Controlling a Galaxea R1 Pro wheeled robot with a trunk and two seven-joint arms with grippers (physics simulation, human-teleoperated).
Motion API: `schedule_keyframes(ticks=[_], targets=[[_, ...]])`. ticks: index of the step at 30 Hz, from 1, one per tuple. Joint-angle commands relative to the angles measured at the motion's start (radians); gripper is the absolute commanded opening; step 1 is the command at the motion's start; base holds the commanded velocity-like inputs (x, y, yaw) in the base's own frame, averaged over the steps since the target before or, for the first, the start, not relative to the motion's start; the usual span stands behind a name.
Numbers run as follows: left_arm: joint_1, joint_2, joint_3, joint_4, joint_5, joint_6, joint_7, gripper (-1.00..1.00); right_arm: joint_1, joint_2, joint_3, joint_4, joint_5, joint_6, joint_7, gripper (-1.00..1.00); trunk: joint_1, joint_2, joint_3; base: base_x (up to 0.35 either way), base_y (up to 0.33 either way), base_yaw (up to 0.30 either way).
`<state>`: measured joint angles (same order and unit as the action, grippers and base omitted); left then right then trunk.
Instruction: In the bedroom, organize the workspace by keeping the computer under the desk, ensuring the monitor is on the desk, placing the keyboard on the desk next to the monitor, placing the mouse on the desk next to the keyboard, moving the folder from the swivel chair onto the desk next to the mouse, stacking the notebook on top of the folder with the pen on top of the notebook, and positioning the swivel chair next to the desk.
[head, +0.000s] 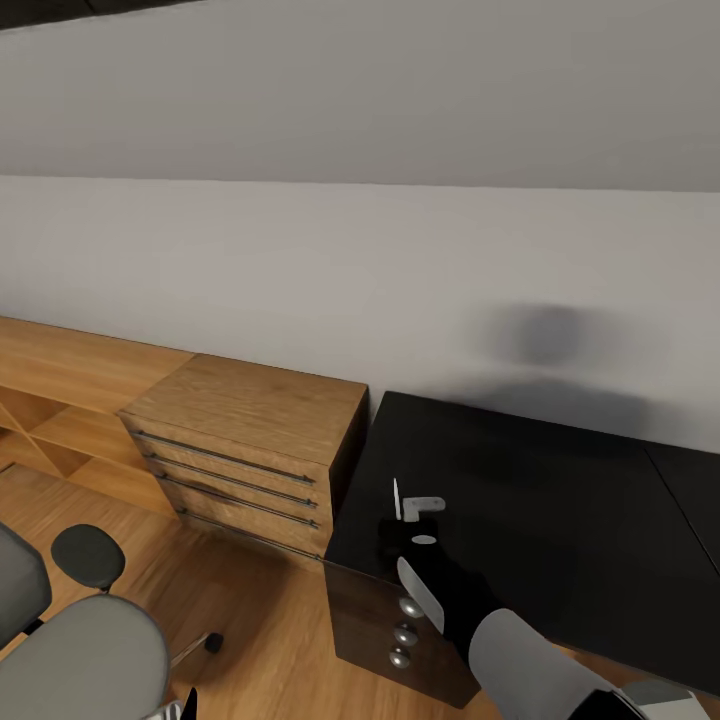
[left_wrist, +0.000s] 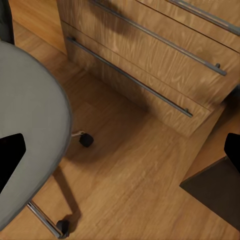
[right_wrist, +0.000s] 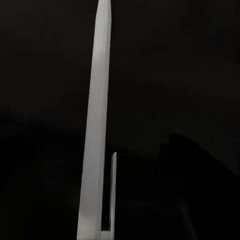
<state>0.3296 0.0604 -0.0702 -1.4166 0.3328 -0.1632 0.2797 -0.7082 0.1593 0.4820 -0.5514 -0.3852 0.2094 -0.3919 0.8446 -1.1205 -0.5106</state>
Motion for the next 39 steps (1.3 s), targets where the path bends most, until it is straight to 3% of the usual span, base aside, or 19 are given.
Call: schedule_keyframes(ticks=[1, 13, 21, 36, 39], targets=[[0.0, 0.001, -0.003, -0.001, 0.009, -0.005, 0.006, 1.0, -0.001, -0.001, 0.006, 0.023, -0.006, 0.011, -0.01, -1.0, 0.0, 0.0, -0.001, 0.0, 0.0, 0.0], [0.0, 0.002, -0.004, -0.001, 0.009, -0.004, 0.006, 1.0, -0.001, -0.001, 0.006, 0.019, -0.008, 0.012, -0.012, -1.0, 0.0, 0.0, -0.001, 0.0, 0.0, 0.0], [-0.001, 0.002, -0.003, -0.001, 0.009, -0.004, 0.006, 1.0, -0.001, 0.002, -0.011, 0.01, -0.011, 0.074, -0.015, -1.0, 0.0, 0.0, -0.001, 0.0, 0.0, 0.0], [0.0, 0.001, -0.004, -0.001, 0.009, -0.003, 0.006, 1.0, -0.001, 0.002, -0.018, 0.008, -0.013, 0.099, -0.015, -1.0, 0.0, 0.0, -0.001, 0.0, 0.0, 0.0], [0.0, 0.001, -0.004, -0.001, 0.009, -0.003, 0.006, 1.0, -0.001, 0.002, -0.078, 0.008, -0.012, 0.116, -0.016, -1.0, 0.0, 0.0, -0.001, 0.0, 0.0, 0.0]])
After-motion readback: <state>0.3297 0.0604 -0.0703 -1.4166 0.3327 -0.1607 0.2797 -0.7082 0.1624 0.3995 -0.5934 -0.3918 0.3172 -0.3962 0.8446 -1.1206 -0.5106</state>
